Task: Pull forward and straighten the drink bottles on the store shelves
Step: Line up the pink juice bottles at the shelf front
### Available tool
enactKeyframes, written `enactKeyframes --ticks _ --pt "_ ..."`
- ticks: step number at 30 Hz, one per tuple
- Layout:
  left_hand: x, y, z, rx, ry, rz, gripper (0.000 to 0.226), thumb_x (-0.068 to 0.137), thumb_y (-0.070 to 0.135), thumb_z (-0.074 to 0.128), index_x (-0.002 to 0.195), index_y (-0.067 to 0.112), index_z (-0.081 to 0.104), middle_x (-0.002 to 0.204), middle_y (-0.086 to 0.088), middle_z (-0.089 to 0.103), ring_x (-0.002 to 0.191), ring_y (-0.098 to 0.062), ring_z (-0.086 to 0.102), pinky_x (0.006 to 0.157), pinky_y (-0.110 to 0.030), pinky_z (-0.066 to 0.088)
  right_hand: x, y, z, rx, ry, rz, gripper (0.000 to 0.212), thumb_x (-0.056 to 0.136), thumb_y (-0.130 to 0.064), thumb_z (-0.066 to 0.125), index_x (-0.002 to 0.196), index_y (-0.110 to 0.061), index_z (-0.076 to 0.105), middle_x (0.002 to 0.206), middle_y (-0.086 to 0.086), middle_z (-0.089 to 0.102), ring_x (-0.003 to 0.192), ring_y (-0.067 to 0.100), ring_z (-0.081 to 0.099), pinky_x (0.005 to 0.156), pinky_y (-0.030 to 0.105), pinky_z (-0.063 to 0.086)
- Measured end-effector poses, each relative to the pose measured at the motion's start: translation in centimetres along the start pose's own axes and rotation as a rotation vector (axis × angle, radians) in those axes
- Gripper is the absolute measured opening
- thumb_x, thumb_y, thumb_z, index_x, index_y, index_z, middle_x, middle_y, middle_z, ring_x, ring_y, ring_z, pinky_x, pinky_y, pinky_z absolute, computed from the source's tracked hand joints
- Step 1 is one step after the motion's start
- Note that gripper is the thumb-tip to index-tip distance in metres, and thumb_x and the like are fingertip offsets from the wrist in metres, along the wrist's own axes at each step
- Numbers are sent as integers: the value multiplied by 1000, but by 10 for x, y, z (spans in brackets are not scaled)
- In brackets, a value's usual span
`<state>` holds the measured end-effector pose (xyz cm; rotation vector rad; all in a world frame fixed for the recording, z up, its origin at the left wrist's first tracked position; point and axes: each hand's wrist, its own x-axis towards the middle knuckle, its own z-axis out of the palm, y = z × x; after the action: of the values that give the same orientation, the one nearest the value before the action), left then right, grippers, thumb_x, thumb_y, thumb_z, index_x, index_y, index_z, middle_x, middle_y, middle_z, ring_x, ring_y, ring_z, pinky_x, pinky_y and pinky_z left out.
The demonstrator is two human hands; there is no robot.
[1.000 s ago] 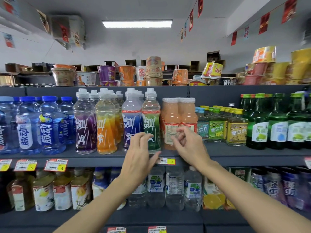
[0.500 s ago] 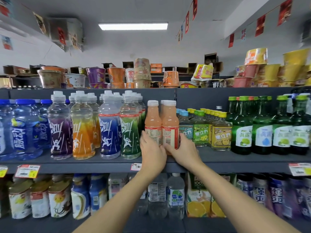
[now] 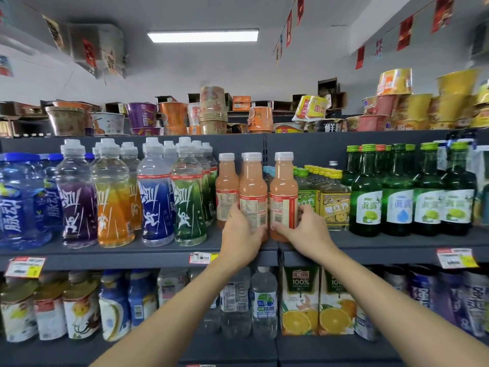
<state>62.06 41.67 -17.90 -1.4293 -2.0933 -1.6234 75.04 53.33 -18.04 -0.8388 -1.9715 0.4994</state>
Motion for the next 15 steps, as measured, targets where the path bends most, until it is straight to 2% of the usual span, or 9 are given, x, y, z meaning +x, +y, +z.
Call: enactKeyframes --ticks 2,4,7,10,13,15 --pt "1 1 -1 -66 -127 1 82 86 22 77 149 14 27 136 1 57 123 -12 54 98 -21 41 0 5 -9 -28 1 13 85 66 -65 80 127 -17 44 119 0 60 106 17 60 89 39 55" --pt "2 2 -4 -120 -218 11 87 84 25 79 151 18 25 137 7 56 122 -6 54 97 -18 40 -1 8 -13 -45 -30 -5 86 68 -69 74 130 -16 45 120 -1 53 112 17 54 94 42 51" --pt "5 4 -2 -104 -148 43 92 71 38 89 144 14 36 136 1 53 125 -12 52 106 -31 44 -1 10 -13 28 -125 -44 64 79 -55 69 131 -22 48 118 -4 57 113 16 56 97 43 49" --pt "7 4 5 -61 -58 21 90 67 37 92 137 9 42 132 -6 54 122 -19 53 105 -40 46 0 13 -15 73 -171 -19 58 83 -43 69 132 -26 44 114 -11 60 112 15 61 93 37 50" --pt "11 0 5 -97 -77 -37 85 71 30 90 138 13 42 126 -2 62 110 -12 61 98 -34 52 -3 16 -14 29 -78 -4 78 71 -58 75 132 -25 40 110 -14 57 102 11 60 86 34 52" --pt "13 -3 2 -126 -151 -56 82 77 23 86 142 17 37 123 5 64 98 4 61 88 -17 52 -5 13 -12 -30 -12 18 96 62 -71 74 135 -22 37 115 -10 54 103 11 56 89 39 53"
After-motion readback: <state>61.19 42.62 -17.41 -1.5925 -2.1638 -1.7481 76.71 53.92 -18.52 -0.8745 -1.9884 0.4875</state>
